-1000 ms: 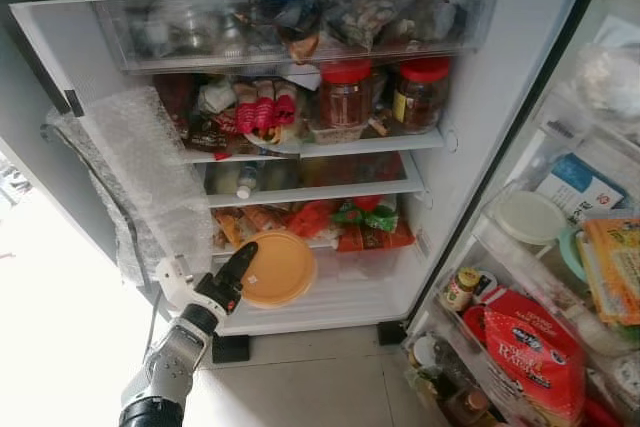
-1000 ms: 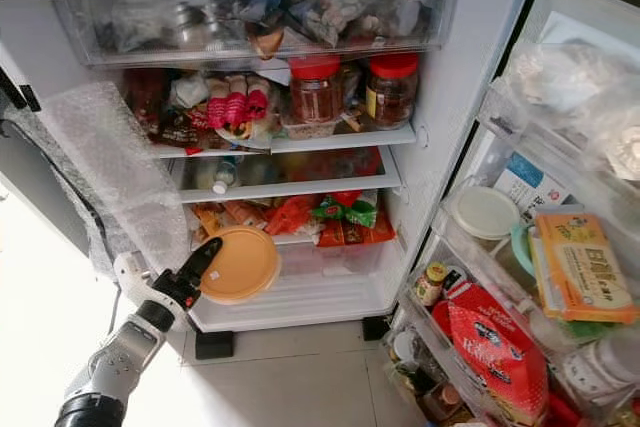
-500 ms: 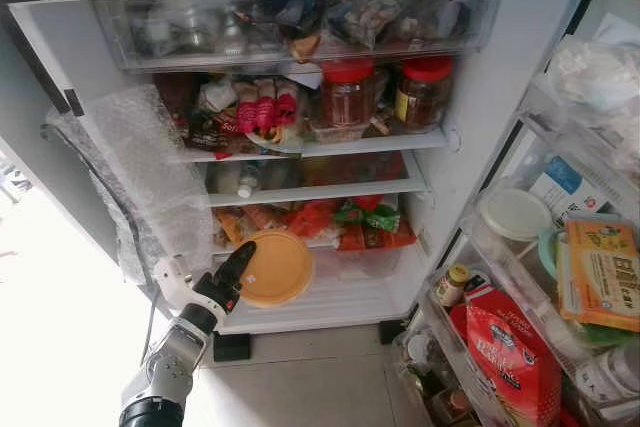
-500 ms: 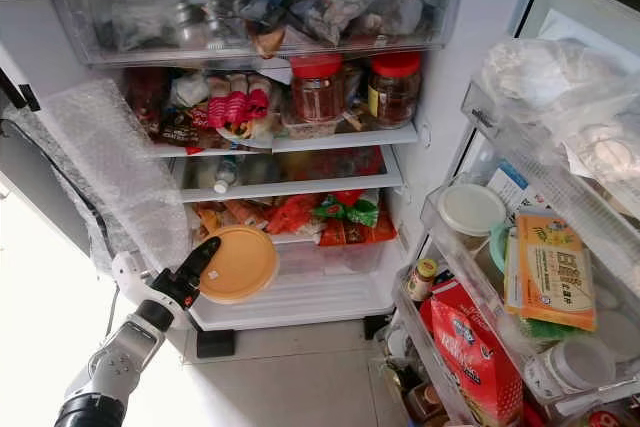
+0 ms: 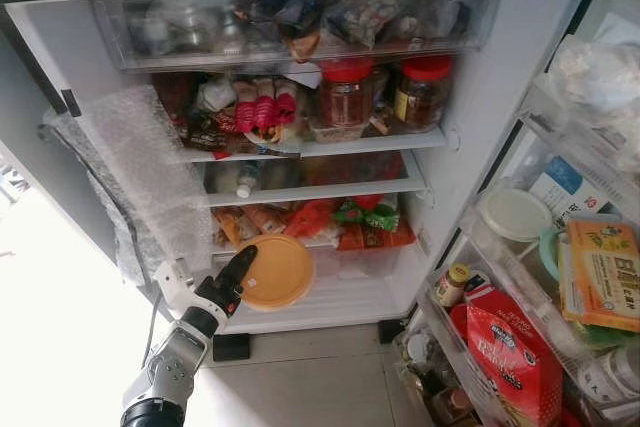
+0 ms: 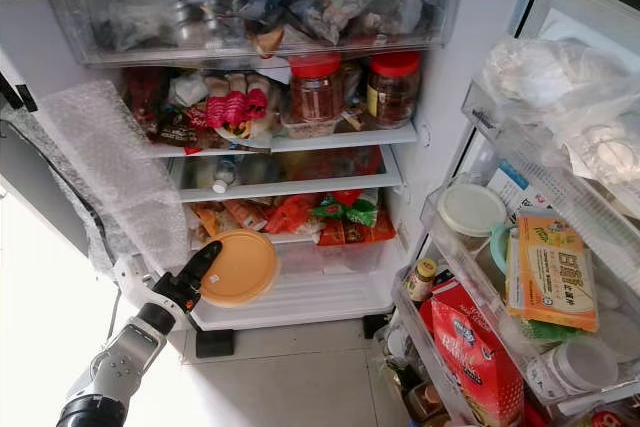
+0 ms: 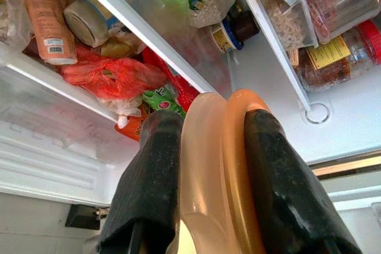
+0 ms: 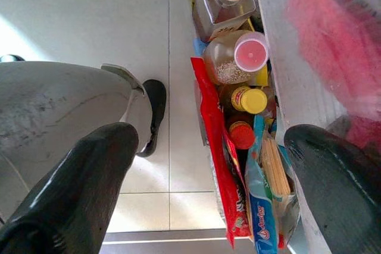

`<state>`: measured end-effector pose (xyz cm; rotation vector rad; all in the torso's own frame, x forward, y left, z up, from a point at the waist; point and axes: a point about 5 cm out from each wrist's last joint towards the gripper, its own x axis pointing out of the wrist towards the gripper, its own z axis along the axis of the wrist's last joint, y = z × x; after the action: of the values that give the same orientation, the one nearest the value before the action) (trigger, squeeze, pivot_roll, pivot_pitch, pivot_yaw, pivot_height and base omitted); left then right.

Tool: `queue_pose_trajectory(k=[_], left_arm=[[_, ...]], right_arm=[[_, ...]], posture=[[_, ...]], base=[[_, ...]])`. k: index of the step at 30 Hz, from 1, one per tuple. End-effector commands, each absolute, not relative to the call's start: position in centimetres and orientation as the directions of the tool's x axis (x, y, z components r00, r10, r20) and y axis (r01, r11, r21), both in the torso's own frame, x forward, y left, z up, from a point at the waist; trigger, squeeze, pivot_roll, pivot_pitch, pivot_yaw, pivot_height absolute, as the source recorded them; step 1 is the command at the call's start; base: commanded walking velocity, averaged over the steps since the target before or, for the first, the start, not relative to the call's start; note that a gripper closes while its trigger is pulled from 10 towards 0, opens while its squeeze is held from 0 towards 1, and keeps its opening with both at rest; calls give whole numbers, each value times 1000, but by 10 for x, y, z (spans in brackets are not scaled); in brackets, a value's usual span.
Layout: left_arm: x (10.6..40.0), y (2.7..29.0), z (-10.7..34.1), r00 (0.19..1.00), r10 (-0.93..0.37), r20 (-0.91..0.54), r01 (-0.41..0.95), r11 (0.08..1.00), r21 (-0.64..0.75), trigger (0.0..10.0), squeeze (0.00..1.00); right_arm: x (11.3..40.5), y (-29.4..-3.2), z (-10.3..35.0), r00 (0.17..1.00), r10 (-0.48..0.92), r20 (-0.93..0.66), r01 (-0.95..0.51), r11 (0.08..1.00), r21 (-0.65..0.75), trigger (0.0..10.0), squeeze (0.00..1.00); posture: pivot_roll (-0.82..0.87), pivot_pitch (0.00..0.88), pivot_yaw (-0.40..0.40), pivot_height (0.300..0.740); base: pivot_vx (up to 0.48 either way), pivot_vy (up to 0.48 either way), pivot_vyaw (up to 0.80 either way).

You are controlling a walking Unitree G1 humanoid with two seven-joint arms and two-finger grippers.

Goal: Restocking fridge

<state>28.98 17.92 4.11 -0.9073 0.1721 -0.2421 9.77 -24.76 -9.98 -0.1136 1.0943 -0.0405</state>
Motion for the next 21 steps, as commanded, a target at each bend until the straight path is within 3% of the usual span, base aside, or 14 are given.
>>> queue_pose_trajectory(k=[1,21], left_arm=[[293,181,44,962,-268,-46,131,607,-784,10000,0],[302,186,47,981,-185,-51,82,646,-759,10000,0]], right_arm=[[99,-253,-98,466,-105,-878,-7,992,-122,10000,0],[99,-253,-98,460,-90,-883,-18,994,-110,10000,0]], posture=[[-184,56,6,740],[-184,56,5,740]], base=[[0,0,0],[0,0,0]])
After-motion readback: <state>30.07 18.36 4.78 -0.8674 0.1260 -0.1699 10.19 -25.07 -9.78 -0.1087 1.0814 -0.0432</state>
